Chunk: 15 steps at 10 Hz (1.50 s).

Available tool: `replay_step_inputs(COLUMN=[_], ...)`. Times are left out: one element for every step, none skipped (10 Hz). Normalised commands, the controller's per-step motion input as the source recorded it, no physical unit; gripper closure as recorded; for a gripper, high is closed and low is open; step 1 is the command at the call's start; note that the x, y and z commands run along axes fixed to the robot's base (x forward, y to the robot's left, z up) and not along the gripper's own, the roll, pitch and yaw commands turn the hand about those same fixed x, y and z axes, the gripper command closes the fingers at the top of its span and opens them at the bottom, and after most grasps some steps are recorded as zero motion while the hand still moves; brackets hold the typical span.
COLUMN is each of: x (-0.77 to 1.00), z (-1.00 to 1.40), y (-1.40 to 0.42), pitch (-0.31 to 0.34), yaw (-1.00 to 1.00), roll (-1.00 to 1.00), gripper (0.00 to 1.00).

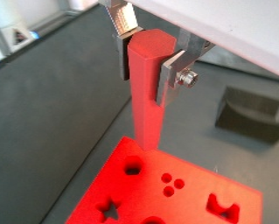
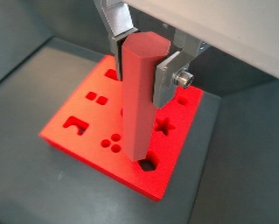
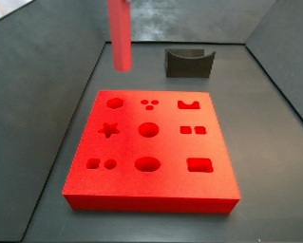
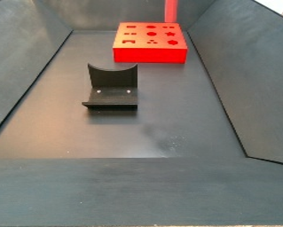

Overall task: Pick up the hexagon object. Move up. Place the hexagon object on the fixture. Regrasp the hexagon object. Move to above the board. Insert the hexagon object.
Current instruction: Insert the hexagon object.

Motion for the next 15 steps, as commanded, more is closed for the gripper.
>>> replay_step_inputs(x=[-0.07,-0.10,-0.09,-0.03,-0.09,-0.17,-0.17,-0.19,-0.15,-0.09,-0.07,-0.13,0.00,0.10,0.00], z=[-0.35,-0.49,-0.50,-0.45,-0.55,-0.55,-0.29,-0.15,-0.06,-0.10,-0.27,-0.37,-0.66,-0.68,-0.50], y=[0.00,0.00,0.00,0.00,0.00,0.00,0.00,-0.04,-0.06,-0.07,-0.03,0.00,0.02,0.05,0.00], pitch=[-0.116,-0.131,-0.061,-0.079,-0.089,-0.027,0.003,0.016,0.000,0.000,-0.021,-0.049,-0.009,-0.019,-0.097], yaw=[-0.59,-0.38,-0.26,-0.25,-0.20,-0.14,-0.08,-0.03,0.00,0.00,0.00,-0.01,-0.07,-0.07,-0.03], roll=[-0.35,-0.30,-0.31,-0.33,-0.29,-0.21,-0.05,0.00,0.00,-0.01,-0.08,-0.12,-0.22,-0.22,-0.19], gripper=[1.00,1.00,1.00,1.00,1.00,1.00,1.00,1.00,1.00,1.00,1.00,1.00,1.00,1.00,1.00])
